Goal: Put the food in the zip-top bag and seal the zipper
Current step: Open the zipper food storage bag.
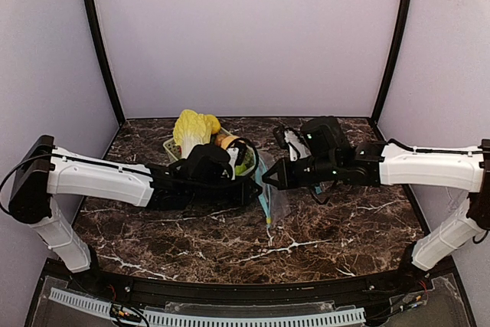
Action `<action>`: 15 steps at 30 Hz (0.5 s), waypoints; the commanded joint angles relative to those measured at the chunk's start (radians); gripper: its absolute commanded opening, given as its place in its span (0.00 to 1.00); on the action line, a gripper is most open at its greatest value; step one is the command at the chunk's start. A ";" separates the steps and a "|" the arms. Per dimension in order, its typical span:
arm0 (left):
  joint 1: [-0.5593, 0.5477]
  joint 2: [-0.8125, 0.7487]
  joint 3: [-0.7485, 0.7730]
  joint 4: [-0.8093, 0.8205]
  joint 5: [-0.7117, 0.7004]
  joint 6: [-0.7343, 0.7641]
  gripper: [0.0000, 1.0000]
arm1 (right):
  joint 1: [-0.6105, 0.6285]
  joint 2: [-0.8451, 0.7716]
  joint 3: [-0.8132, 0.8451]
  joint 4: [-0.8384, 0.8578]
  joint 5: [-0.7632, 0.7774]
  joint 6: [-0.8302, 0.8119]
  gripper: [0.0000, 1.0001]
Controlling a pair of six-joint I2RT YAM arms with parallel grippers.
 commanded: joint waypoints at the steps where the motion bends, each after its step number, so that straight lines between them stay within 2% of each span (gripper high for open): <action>1: 0.006 0.012 0.021 0.002 -0.003 0.012 0.24 | 0.015 0.020 0.031 0.000 0.056 0.015 0.00; 3: 0.011 0.016 0.014 -0.006 -0.011 0.016 0.10 | 0.018 0.020 0.030 -0.013 0.082 0.020 0.00; 5: 0.018 0.009 0.003 -0.016 -0.030 0.012 0.03 | 0.018 0.020 0.033 -0.048 0.126 0.029 0.00; 11: 0.024 -0.004 0.000 -0.126 -0.149 0.031 0.01 | 0.019 -0.007 0.035 -0.148 0.262 0.020 0.00; 15: 0.027 0.014 0.025 -0.215 -0.201 0.039 0.01 | 0.018 -0.022 0.050 -0.209 0.290 0.015 0.00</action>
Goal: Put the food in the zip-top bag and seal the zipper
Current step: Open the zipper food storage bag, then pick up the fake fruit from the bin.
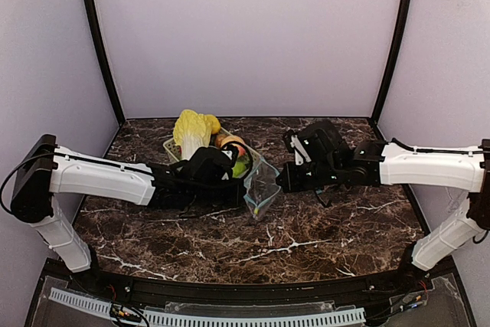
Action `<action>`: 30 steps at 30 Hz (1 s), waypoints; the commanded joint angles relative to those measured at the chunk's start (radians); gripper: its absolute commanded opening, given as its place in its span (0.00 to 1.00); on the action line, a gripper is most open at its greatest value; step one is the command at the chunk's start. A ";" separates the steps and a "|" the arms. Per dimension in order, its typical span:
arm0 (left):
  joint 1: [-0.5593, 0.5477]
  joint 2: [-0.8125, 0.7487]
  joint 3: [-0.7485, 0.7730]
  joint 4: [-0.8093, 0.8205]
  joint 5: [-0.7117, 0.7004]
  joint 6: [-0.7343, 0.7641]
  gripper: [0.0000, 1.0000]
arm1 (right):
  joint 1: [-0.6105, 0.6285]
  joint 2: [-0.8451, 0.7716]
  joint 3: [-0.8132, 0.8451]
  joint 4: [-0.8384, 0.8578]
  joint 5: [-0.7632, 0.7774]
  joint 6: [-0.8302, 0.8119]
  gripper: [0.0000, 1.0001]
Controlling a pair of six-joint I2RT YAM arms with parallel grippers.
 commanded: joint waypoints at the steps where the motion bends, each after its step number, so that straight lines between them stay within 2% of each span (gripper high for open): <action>1: 0.009 0.001 0.034 -0.149 -0.096 0.020 0.01 | 0.009 -0.034 0.039 -0.089 0.083 -0.005 0.00; 7: 0.013 0.033 0.063 -0.149 -0.087 0.025 0.01 | 0.012 -0.053 0.036 -0.130 0.080 0.016 0.00; 11: 0.013 0.051 0.069 -0.052 0.014 0.051 0.02 | 0.016 -0.058 0.039 -0.145 0.084 0.030 0.00; 12: 0.013 0.059 0.072 -0.011 0.064 0.070 0.05 | 0.016 -0.056 0.043 -0.155 0.087 0.030 0.00; 14: 0.013 0.062 0.094 0.023 0.126 0.096 0.23 | 0.016 -0.043 0.082 -0.214 0.126 0.027 0.00; 15: 0.013 0.054 0.101 0.027 0.147 0.105 0.37 | 0.016 -0.030 0.112 -0.269 0.167 0.031 0.00; 17: 0.014 0.025 0.122 0.021 0.148 0.129 0.53 | 0.015 -0.002 0.165 -0.374 0.257 0.035 0.00; 19: 0.016 -0.012 0.149 -0.017 0.125 0.158 0.60 | 0.011 0.023 0.206 -0.446 0.312 0.027 0.00; 23: 0.047 -0.069 0.204 -0.155 0.120 0.208 0.67 | -0.001 0.073 0.256 -0.501 0.308 -0.006 0.00; 26: 0.100 -0.075 0.230 -0.263 0.158 0.206 0.68 | -0.009 0.107 0.269 -0.505 0.294 -0.011 0.00; 30: 0.177 -0.081 0.210 -0.294 0.153 0.199 0.68 | -0.014 0.149 0.286 -0.502 0.278 -0.002 0.00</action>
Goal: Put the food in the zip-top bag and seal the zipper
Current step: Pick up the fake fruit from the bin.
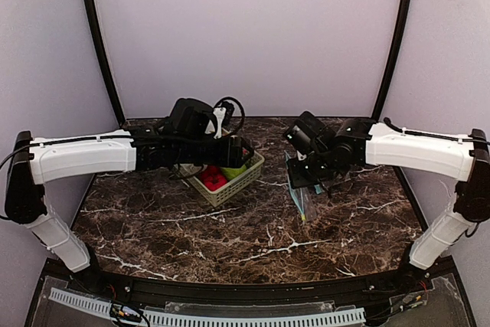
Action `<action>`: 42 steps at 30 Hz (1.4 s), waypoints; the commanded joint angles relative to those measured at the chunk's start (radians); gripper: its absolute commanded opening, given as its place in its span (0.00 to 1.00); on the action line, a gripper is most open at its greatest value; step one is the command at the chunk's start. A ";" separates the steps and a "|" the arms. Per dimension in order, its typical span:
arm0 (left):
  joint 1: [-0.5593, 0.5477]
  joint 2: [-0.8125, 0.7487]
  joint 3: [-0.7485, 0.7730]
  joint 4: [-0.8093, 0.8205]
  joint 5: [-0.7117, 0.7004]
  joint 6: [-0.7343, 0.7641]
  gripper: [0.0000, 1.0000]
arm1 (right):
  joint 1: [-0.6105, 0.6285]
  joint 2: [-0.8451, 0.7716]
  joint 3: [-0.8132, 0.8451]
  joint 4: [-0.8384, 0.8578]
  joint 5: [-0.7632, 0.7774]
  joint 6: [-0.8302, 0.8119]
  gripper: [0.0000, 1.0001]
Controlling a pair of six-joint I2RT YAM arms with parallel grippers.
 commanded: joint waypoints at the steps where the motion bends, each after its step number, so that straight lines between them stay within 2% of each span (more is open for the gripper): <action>1: 0.072 -0.016 -0.021 -0.119 0.017 0.013 0.68 | -0.008 0.043 0.039 -0.035 0.006 -0.003 0.00; 8: 0.162 0.060 -0.001 -0.117 0.028 0.043 0.68 | -0.014 0.062 0.065 -0.023 -0.016 -0.021 0.00; 17: 0.184 0.204 0.130 -0.213 0.013 0.151 0.68 | -0.026 0.049 0.047 -0.003 -0.040 -0.021 0.00; 28: 0.220 0.255 0.121 -0.207 -0.034 0.177 0.74 | -0.029 0.034 0.021 0.016 -0.050 -0.021 0.00; 32: 0.227 0.261 0.114 -0.197 -0.052 0.169 0.75 | -0.029 0.029 0.015 0.019 -0.052 -0.022 0.00; 42: 0.231 0.265 0.055 -0.127 0.023 0.048 0.77 | -0.029 0.024 -0.004 0.036 -0.063 -0.022 0.00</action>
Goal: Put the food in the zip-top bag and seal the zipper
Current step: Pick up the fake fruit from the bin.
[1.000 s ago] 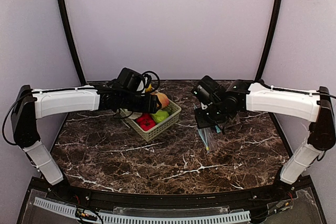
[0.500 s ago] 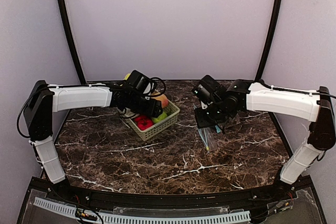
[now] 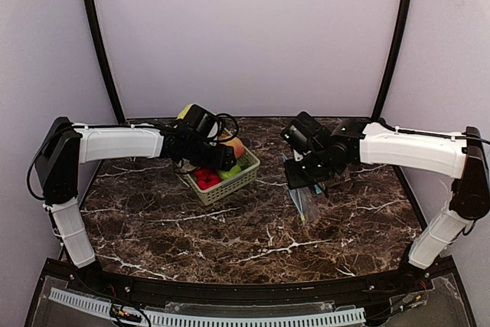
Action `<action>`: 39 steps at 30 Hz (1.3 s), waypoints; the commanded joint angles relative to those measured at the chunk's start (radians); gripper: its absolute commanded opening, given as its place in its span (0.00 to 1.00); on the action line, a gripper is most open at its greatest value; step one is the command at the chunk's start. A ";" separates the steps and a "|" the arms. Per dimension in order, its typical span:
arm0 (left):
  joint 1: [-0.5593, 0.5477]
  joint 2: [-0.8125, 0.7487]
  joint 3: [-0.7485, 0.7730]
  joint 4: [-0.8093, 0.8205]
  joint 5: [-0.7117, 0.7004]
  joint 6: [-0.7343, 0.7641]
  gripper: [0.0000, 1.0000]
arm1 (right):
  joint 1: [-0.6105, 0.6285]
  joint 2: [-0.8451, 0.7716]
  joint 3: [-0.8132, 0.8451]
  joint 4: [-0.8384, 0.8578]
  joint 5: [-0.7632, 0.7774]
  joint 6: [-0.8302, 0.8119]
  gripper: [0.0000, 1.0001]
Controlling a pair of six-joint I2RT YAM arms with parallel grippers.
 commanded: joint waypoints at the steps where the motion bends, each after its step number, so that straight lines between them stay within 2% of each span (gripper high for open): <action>1: 0.008 0.008 -0.051 0.014 0.016 -0.080 0.77 | -0.008 -0.030 -0.017 0.027 -0.012 -0.005 0.00; 7: 0.003 0.005 -0.081 0.066 0.040 -0.140 0.75 | -0.008 -0.033 -0.025 0.039 -0.015 -0.011 0.00; 15: -0.024 -0.011 -0.065 0.089 0.082 -0.115 0.75 | -0.007 -0.050 -0.048 0.055 -0.019 -0.014 0.00; 20: -0.037 -0.037 -0.023 0.078 0.023 -0.096 0.76 | -0.008 -0.059 -0.063 0.062 -0.021 -0.017 0.00; 27: -0.023 0.022 0.117 0.002 -0.102 -0.104 0.85 | -0.008 -0.067 -0.068 0.075 -0.029 -0.022 0.00; 30: -0.005 0.051 0.139 -0.008 -0.115 -0.134 0.91 | -0.008 -0.071 -0.068 0.080 -0.036 -0.024 0.00; 34: 0.001 0.087 0.174 -0.019 -0.152 -0.130 0.93 | -0.008 -0.075 -0.069 0.088 -0.045 -0.027 0.00; 39: 0.017 0.135 0.209 -0.006 -0.130 -0.128 0.95 | -0.008 -0.076 -0.069 0.095 -0.058 -0.033 0.00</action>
